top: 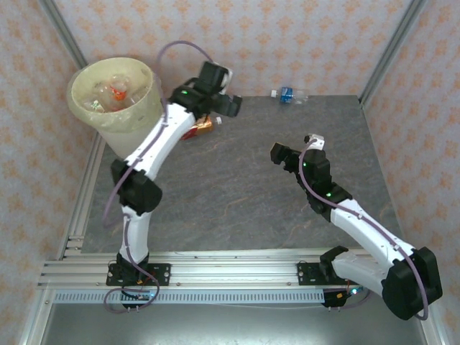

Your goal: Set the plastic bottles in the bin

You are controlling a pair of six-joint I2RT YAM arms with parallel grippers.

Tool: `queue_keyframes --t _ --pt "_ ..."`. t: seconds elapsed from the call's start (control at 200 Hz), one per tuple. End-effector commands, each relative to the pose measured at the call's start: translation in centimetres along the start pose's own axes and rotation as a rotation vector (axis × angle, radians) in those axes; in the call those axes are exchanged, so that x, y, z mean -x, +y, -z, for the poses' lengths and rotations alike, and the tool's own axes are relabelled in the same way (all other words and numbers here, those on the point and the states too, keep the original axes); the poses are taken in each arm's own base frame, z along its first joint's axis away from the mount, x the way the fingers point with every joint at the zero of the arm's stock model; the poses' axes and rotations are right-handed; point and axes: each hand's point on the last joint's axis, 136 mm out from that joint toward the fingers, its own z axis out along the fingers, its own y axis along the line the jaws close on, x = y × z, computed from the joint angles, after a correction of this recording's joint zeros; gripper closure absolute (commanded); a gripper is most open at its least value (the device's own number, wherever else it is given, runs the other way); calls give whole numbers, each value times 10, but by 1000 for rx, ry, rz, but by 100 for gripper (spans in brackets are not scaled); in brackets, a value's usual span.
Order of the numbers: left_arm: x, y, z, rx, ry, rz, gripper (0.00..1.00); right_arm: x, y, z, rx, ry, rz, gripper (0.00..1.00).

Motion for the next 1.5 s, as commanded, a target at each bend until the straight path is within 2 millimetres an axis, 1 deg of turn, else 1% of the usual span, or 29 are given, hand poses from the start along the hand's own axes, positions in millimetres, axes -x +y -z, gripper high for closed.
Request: queue_keyframes --t 0.0,0.085,0.15,0.215,0.285,0.37,0.445,0.535,0.626,0.701,0.806,0.881,0.946,1.011,1.076,1.186,1.306,1.421,1.496 --pt "-19 14 -11 133 107 -113 0 4 -9 5 -44 -14 -17 1" --pt "-23 20 -30 196 134 -129 0 3 -12 7 -59 -10 -16 1" --pt "-26 28 -44 254 144 -134 0 3 -14 9 -68 -9 -13 1" --pt "-32 33 -58 276 158 -123 0 2 -16 10 -76 -7 -10 1" --pt "-41 41 -75 278 179 -72 0 2 -18 13 -85 -7 -6 1" --pt "-55 48 -96 238 215 13 0 2 -22 14 -98 -10 -7 1" --pt "-64 58 -111 232 235 73 0 1 -24 15 -103 -13 -11 1" --pt "-73 69 -124 228 247 131 0 0 -26 16 -110 -14 -11 1" --pt "-79 79 -136 249 252 150 0 1 -26 16 -111 -16 -14 1" --pt "-85 92 -145 269 257 177 0 1 -26 16 -111 -17 -14 1" --pt "-92 106 -158 227 264 267 0 1 -26 15 -113 -16 -14 1" --pt "-98 105 -168 145 275 330 0 1 -26 15 -116 -18 -12 1" --pt "-107 103 -176 97 302 372 0 2 -27 15 -121 -21 -12 1" --pt "-114 98 -176 67 332 397 0 3 -27 16 -121 -26 -13 1" --pt "-119 85 -169 11 369 421 0 3 -27 16 -125 -27 -13 1" --pt "-125 72 -154 -32 395 488 0 3 -29 15 -131 -32 -11 1" --pt "-136 59 -140 -82 398 574 0 2 -29 13 -130 -29 -14 1" --pt "-148 47 -125 -106 404 614 0 0 -28 10 -127 -21 -14 1" --pt "-156 35 -115 -122 409 620 0 -1 -28 9 -126 -17 -16 0"
